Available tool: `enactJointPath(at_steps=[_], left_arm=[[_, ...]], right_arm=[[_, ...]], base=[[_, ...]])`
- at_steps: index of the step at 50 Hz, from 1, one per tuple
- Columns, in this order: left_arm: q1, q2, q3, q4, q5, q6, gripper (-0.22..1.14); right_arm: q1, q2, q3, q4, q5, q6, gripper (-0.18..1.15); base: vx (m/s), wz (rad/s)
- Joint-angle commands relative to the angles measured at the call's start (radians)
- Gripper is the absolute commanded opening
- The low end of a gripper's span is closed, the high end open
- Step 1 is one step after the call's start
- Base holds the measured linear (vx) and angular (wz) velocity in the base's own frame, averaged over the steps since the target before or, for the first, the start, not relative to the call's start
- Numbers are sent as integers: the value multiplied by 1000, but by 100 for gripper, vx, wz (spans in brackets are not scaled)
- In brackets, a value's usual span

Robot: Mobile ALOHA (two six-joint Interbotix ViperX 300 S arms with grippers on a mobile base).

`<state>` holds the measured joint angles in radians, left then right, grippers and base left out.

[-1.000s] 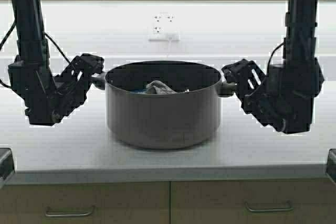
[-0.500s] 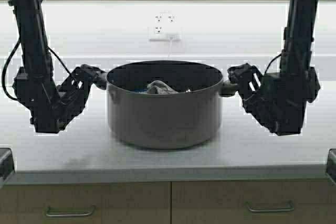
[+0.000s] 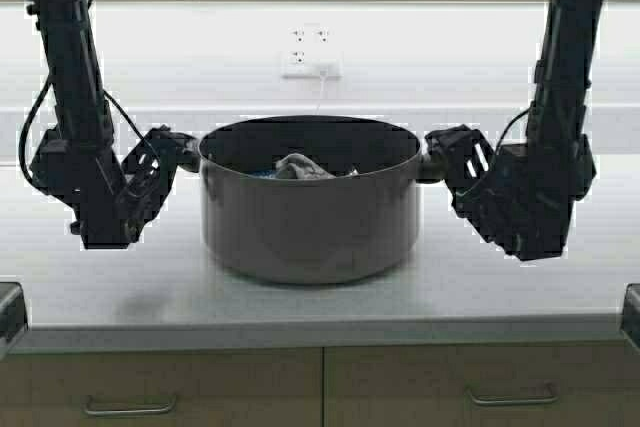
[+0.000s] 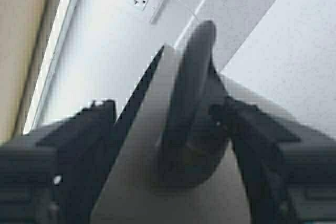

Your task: Open the cabinet, put the pot inside, then close it

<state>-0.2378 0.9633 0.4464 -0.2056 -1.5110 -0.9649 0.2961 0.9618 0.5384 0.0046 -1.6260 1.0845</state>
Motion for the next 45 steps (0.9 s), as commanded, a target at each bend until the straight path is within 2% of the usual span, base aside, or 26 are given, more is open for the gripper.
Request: enactJointPath(at_steps=[1,6,10,14,16,18,22,26,45], left_arm=[[-20,-18,-18,-58,21,3,74],[-26,-17,-20,-94,43,2,47],[-26,-12,-20,-103,52,2,20],[-23,-6,-20,-106,52,2,-3],[-23,-5,-18,-107,52,2,-7],[-23,-6,-15,-107,51,3,-5],[-23,-14,-3,-106,40,2,3],[-28,-25,14,-104,26,2,4],[-91,-66,132,-104,-58,-3,2]], right_arm=[[3,-9,-31,-3,5,5,89],[5,-8,-32,-3,5,18,72],[5,-6,-35,0,5,25,48],[3,-6,-44,2,3,23,17],[3,-3,-46,2,3,20,4],[3,-3,-48,2,3,25,-4],[5,-8,-40,-2,-3,26,2],[5,-11,-17,-2,-18,25,9],[25,-58,120,-21,-87,25,7]], base=[[0,0],[0,0],[0,0],[0,0],[0,0],[0,0],[0,0],[0,0],[0,0]])
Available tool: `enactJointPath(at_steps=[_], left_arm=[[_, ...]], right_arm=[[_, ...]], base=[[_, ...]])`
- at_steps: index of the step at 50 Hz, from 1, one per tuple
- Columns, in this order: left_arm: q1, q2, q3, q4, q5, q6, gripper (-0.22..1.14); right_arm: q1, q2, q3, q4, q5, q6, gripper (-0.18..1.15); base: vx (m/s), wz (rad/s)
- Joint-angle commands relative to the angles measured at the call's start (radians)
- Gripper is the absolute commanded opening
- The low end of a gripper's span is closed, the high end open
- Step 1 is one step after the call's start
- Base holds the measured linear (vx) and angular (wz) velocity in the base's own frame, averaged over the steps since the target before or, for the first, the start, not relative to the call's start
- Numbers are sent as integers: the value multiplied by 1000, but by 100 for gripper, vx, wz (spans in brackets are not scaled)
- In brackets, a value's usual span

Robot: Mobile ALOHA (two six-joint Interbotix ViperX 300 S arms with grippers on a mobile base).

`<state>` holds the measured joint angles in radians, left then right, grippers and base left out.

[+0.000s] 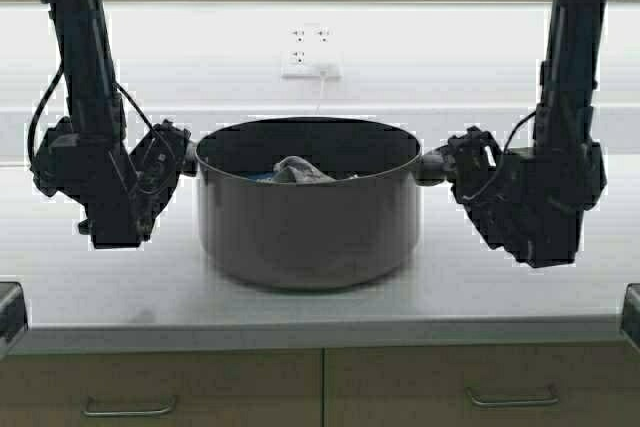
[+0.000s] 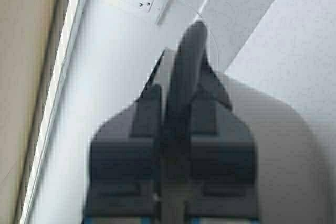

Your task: Open the cabinet, put the pot inside, then close it

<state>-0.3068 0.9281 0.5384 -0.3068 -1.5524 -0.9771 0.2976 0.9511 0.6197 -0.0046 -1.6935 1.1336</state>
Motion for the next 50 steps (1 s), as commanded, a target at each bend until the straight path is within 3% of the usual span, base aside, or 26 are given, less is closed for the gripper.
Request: enactJointPath(at_steps=[1,17,50], left_arm=[[-21,-34,44,-3,-18,9,2],[-29,-92,120,-2,-37,11,2],[-123,-333,360,-8,-95,18,2]], right_arm=[[25,-49,41,-12,-21,-23,7],[40,-98,64,-26,-34,-25,7],[106,-344,287,-43,-35,-28,7]], base=[[0,0],[0,0],[0,0]])
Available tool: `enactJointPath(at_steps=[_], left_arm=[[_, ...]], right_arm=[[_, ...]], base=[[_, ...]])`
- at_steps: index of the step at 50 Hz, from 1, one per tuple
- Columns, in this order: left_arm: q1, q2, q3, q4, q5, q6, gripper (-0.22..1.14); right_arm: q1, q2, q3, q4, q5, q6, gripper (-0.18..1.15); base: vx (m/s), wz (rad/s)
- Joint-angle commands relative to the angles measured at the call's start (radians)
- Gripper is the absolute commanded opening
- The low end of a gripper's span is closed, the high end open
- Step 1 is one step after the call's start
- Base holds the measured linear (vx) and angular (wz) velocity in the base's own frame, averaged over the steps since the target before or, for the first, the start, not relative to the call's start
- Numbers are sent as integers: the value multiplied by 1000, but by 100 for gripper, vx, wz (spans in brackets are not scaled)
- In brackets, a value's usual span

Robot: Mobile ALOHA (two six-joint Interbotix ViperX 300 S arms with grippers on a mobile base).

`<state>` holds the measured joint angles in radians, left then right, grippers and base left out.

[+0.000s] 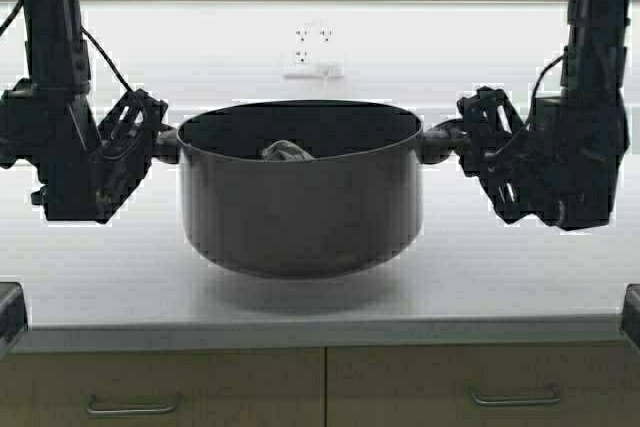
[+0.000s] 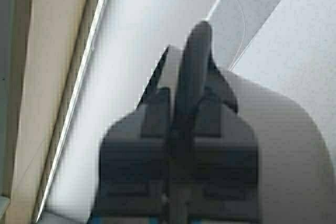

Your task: Open the cabinet, put the pot inside, then close it

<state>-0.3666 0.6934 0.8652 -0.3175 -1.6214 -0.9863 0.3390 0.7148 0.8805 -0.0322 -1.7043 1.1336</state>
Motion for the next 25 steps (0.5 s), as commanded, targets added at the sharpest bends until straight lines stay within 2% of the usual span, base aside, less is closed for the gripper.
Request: enactJointPath(at_steps=[1,25], left_arm=[[-67,-106,41,3,-28,28,2],[-215,-411,282,-130,-5,32,2]], right_arm=[[69,-115,34,-14,-25,-28,7],[137,-344,206,2,-23,-20,7]], base=[[0,0],[0,0]])
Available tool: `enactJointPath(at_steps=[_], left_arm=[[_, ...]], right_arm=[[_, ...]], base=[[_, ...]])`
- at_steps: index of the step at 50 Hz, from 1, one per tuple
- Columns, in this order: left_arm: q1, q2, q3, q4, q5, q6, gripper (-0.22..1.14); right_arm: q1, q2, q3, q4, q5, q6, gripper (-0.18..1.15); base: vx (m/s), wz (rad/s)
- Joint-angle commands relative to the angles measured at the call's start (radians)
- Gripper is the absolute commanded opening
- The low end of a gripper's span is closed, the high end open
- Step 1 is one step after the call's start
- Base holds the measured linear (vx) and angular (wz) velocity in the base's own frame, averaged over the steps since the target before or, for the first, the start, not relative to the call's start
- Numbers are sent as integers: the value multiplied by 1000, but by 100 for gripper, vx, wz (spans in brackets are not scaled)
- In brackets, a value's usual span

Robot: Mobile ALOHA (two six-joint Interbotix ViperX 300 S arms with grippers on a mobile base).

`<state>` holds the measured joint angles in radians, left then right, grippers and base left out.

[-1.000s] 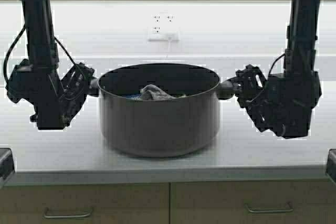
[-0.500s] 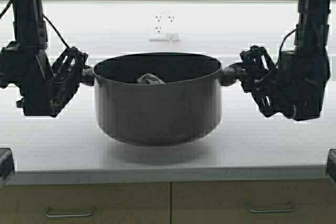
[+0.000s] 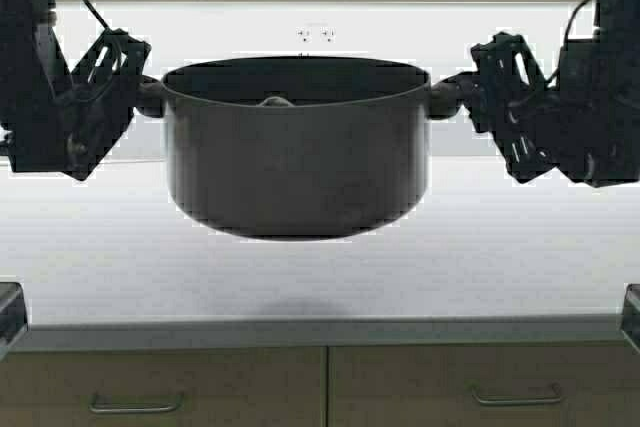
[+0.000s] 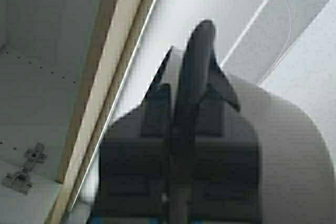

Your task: Open the cabinet, put the pot inside, then close it

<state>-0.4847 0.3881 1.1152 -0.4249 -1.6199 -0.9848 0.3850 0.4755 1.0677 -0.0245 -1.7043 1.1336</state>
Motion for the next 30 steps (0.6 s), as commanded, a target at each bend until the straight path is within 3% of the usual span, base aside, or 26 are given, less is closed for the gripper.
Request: enactJointPath(at_steps=[1,30], left_arm=[[-104,-117,40,-34,-2,31,2],[-310,-417,110,-206,202,241,2]], right_arm=[[97,-114,25,-3,-21,-20,7],[222,-321,121,115,54,-25,7]], base=[[-1,1],[-1,2]])
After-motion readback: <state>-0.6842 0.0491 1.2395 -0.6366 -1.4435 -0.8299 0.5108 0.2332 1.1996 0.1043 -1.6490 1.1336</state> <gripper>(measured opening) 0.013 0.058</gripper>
